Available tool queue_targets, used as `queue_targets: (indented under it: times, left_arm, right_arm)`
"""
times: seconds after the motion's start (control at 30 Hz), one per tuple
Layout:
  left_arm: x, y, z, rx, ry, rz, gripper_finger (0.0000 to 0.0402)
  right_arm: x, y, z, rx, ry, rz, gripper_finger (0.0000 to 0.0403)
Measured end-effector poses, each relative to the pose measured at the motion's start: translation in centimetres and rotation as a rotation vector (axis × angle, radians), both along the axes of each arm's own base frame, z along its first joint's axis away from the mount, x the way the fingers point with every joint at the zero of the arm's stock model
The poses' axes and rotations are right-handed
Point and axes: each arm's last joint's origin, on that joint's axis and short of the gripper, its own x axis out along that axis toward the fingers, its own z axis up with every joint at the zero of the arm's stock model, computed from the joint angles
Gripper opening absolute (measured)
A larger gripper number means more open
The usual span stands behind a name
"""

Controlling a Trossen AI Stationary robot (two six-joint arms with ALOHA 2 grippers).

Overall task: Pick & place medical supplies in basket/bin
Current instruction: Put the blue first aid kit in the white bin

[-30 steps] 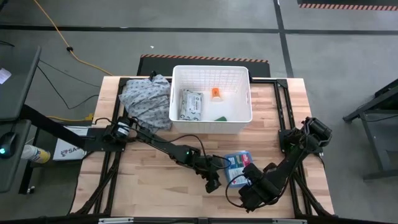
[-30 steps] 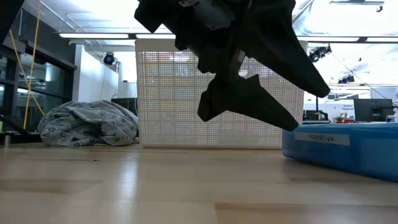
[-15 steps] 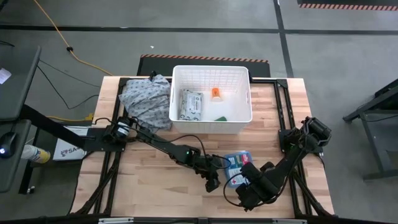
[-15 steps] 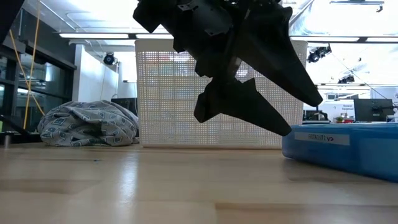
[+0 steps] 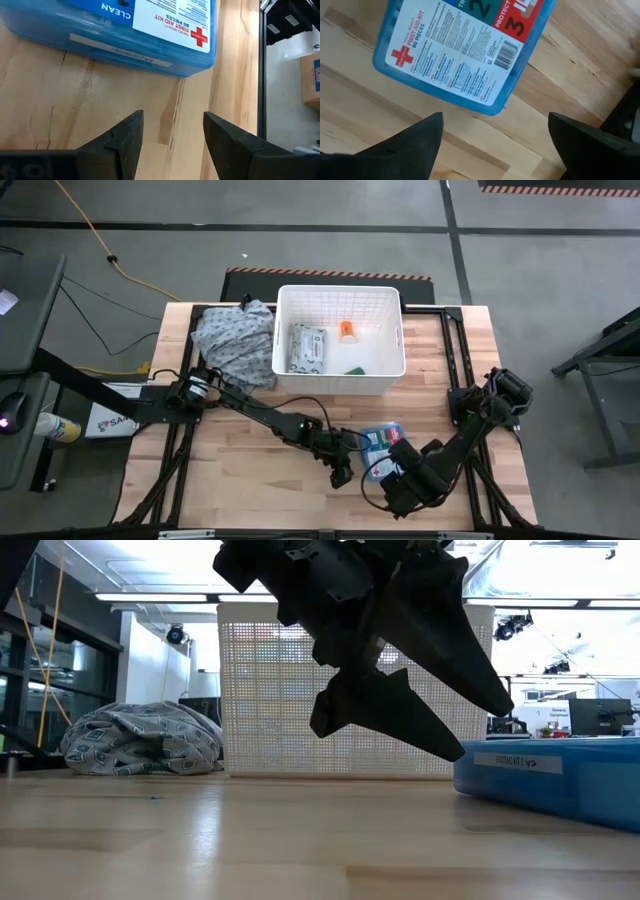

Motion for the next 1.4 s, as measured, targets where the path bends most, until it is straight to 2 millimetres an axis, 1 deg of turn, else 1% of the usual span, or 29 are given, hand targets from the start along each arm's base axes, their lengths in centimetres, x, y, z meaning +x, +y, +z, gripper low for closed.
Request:
queue_targets:
  times: [0.3, 0.57, 0.7, 0.9, 1.1, 1.2, 1.3, 1.4]
  left_arm:
    - [0.0, 0.0, 0.0, 0.005, -0.002, 0.006, 0.0239]
    - [0.0, 0.0, 0.0, 0.016, -0.007, 0.007, 0.0239]
    - [0.0, 0.1, 0.0, 0.026, -0.01, 0.017, 0.0239]
    - [0.1, 0.1, 0.0, 0.029, -0.013, 0.02, 0.0239]
    - [0.1, 0.1, 0.0, 0.03, -0.014, 0.022, 0.0239]
    - [0.1, 0.1, 0.0, 0.03, -0.014, 0.022, 0.0239]
    - [0.1, 0.1, 0.0, 0.03, -0.013, 0.023, 0.0239]
    - [0.0, 0.1, 0.0, 0.03, -0.012, 0.023, 0.0239]
  right_arm:
    - [-0.1, -0.1, 0.0, -0.006, 0.011, -0.016, 0.0296]
    - [-1.0, -0.6, 0.2, -0.055, 0.11, -0.073, 0.0247]
    - [-1.2, -0.5, 0.3, -0.059, 0.11, -0.083, 0.0227]
    - [-1.9, 0.1, 0.3, -0.073, 0.111, -0.089, 0.0206]
    - [-2.2, 0.4, 0.3, -0.075, 0.105, -0.096, 0.0204]
    - [-2.2, 0.4, -1.1, -0.057, 0.092, -0.103, 0.0204]
    - [-2.4, 0.3, -3.6, -0.009, 0.101, -0.13, 0.0204]
    - [-3.2, -0.3, -5.6, 0.011, 0.176, -0.185, 0.0204]
